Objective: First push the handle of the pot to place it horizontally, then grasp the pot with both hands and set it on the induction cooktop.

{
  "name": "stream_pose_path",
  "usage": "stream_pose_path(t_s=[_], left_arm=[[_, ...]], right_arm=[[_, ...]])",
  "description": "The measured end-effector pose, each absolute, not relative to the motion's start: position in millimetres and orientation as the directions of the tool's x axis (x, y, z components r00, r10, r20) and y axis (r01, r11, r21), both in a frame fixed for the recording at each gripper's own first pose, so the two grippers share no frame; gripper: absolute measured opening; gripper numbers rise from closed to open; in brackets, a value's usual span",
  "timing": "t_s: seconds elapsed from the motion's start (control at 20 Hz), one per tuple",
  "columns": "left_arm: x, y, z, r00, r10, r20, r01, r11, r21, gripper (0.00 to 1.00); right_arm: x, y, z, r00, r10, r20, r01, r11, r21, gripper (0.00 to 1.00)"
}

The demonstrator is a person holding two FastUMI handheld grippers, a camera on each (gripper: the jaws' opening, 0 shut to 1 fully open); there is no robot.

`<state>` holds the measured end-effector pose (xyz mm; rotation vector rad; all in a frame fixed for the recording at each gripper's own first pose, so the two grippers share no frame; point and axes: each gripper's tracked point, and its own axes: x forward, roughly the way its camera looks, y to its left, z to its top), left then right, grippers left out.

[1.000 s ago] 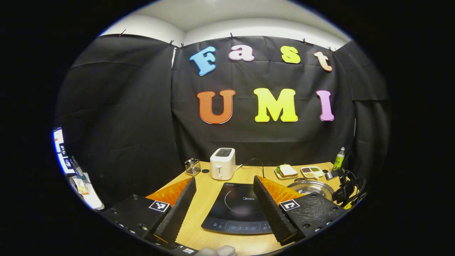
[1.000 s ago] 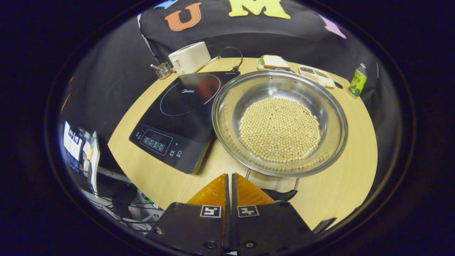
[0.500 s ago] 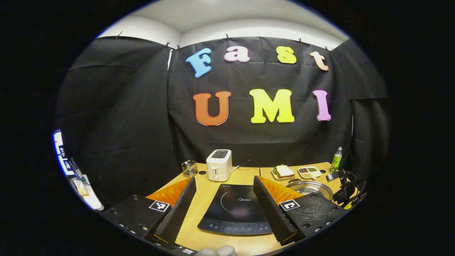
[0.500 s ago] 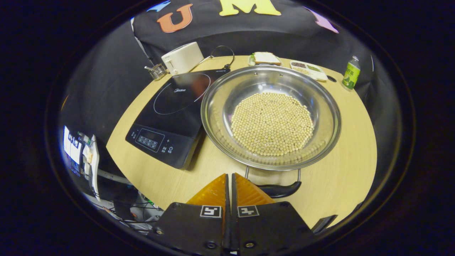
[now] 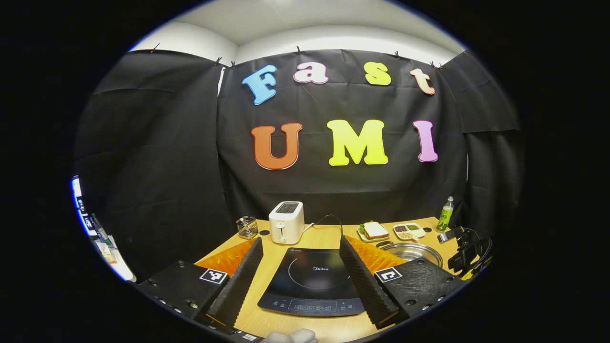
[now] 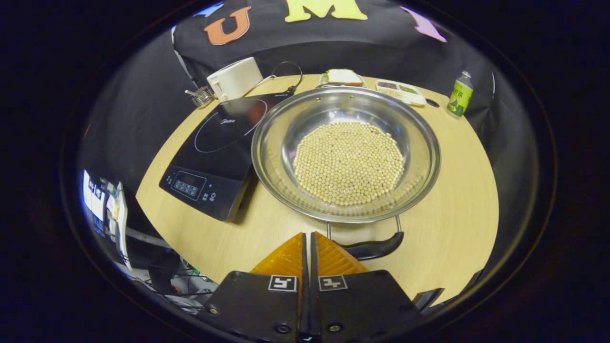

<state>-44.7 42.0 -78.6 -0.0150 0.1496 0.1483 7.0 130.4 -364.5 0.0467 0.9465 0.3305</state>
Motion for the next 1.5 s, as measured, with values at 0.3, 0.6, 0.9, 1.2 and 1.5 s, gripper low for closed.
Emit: stream_pose_path(t_s=[0.3,0.6,0.9,1.2,1.5], left_arm=[[-39,34,-75,0.982,0.122,-0.142,-0.125,0.992,-0.012,0.96],[-32,26,-74,0.985,0.101,-0.139,-0.104,0.994,-0.015,0.96],[-24,20,-75,0.986,0.084,-0.143,-0.088,0.996,-0.023,0.97],[-17,12,-76,0.987,0.067,-0.144,-0.072,0.997,-0.027,0.96],[-12,7,-79,0.986,0.061,-0.153,-0.066,0.997,-0.031,0.96]], right_arm=[[8,111,-366,0.55,0.264,-0.792,-0.222,0.961,0.167,0.04],[14,88,-367,0.566,0.221,-0.795,-0.188,0.973,0.136,0.0],[22,63,-368,0.579,0.182,-0.795,-0.14,0.982,0.123,0.0],[32,41,-370,0.59,0.147,-0.794,-0.1,0.989,0.108,0.0],[40,21,-369,0.601,0.111,-0.791,-0.063,0.994,0.091,0.01]])
